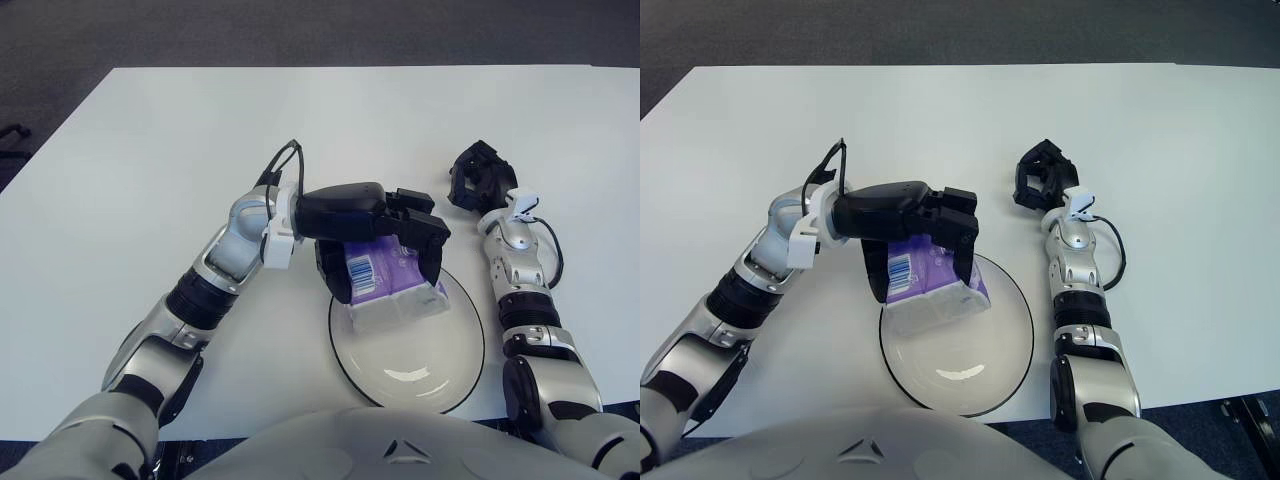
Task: Put the tissue paper into the plate.
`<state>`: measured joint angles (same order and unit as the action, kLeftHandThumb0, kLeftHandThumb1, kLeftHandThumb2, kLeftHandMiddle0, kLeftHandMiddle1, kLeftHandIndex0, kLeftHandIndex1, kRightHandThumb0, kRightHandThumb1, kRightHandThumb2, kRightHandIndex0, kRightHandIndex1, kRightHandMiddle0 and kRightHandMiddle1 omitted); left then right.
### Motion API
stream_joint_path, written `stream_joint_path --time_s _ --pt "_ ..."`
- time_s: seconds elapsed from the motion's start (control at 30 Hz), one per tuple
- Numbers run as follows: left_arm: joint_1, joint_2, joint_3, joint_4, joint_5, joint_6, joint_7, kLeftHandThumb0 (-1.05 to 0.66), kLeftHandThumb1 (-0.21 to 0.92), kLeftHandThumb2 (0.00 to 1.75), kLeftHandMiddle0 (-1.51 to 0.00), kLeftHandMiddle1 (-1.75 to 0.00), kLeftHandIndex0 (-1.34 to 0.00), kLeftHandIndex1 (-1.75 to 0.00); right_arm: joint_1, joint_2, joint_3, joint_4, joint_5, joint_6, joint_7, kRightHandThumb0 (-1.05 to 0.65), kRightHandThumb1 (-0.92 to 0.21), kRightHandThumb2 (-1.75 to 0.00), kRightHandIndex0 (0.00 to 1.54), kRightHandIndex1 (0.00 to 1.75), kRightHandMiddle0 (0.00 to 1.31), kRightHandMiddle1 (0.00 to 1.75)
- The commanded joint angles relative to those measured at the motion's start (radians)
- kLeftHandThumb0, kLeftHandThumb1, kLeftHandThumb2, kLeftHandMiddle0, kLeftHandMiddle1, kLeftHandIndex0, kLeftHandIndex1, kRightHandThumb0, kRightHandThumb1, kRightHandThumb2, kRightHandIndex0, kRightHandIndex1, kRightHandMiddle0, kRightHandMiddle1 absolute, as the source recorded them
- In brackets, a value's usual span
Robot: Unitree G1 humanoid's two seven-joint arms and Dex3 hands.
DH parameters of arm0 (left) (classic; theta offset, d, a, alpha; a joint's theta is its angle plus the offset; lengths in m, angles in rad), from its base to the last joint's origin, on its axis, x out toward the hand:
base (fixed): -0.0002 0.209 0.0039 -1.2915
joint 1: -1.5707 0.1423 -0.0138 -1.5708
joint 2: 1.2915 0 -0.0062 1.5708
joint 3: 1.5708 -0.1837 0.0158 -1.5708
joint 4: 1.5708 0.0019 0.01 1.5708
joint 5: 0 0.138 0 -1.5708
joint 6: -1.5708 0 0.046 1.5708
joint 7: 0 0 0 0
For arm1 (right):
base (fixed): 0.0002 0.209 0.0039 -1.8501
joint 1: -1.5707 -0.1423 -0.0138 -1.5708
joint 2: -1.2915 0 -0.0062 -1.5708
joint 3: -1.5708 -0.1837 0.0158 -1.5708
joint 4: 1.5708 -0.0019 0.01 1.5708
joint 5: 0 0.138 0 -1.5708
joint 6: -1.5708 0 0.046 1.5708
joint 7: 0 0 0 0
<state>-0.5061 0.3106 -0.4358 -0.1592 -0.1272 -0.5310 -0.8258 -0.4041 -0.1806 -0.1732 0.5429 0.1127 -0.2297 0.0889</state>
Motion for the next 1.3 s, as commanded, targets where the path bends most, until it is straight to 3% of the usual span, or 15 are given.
stream_joint_path --time_s 0.0,0.1,0.2,0.33,0.57,0.7,0.9,1.27 --pt "0.020 -0.002 0.000 -0.026 -0.031 0.018 -0.009 -0.01 0.14 1.52 -0.63 -1.75 -0.62 -1.75 0.112 0.041 0.001 0.088 0.020 0.040 0.023 -0.45 -0.41 -1.20 1.29 1.75 0.54 1.75" --pt "0.028 0.005 -0.005 -0.041 -0.054 0.059 -0.024 -0.01 0.00 1.62 -0.81 -1.75 -0.74 -1.57 0.111 0.039 0.001 0.090 0.017 0.042 0.029 -0.45 -0.42 -1.20 1.29 1.75 0.54 1.75" --pt "0.033 0.019 -0.005 -0.066 -0.066 0.097 -0.044 -0.01 -0.06 1.69 -0.89 -1.75 -0.77 -1.56 0.113 0.037 0.003 0.083 0.011 0.048 0.026 -0.44 -0.43 -1.18 1.29 1.75 0.53 1.75" --pt "0.027 0.069 -0.008 -0.130 -0.066 0.226 -0.081 0.00 -0.08 1.73 -0.91 -1.75 -0.73 -1.64 0.119 0.035 0.011 0.067 -0.003 0.060 0.013 -0.44 -0.45 -1.15 1.28 1.75 0.51 1.75" --pt "0.033 0.091 -0.004 -0.189 -0.072 0.319 -0.108 0.00 -0.08 1.75 -0.91 -1.75 -0.70 -1.69 0.127 0.034 0.018 0.043 -0.016 0.078 -0.004 -0.43 -0.47 -1.13 1.28 1.75 0.50 1.75" --pt "0.042 0.092 -0.006 -0.204 -0.069 0.344 -0.112 0.00 -0.09 1.72 -0.91 -1.75 -0.77 -1.57 0.132 0.034 0.021 0.030 -0.019 0.088 -0.010 -0.43 -0.47 -1.13 1.28 1.75 0.49 1.75" --pt "0.056 0.086 -0.006 -0.202 -0.061 0.344 -0.114 -0.01 0.01 1.58 -0.84 -1.75 -0.76 -1.47 0.135 0.035 0.023 0.017 -0.020 0.102 -0.018 -0.43 -0.48 -1.12 1.27 1.75 0.49 1.75" --pt "0.060 0.090 -0.010 -0.177 -0.011 0.314 -0.116 0.00 0.13 1.45 -0.74 -1.75 -0.69 -1.48 0.140 0.033 0.027 0.008 -0.018 0.104 -0.014 -0.43 -0.48 -1.11 1.27 1.75 0.48 1.75"
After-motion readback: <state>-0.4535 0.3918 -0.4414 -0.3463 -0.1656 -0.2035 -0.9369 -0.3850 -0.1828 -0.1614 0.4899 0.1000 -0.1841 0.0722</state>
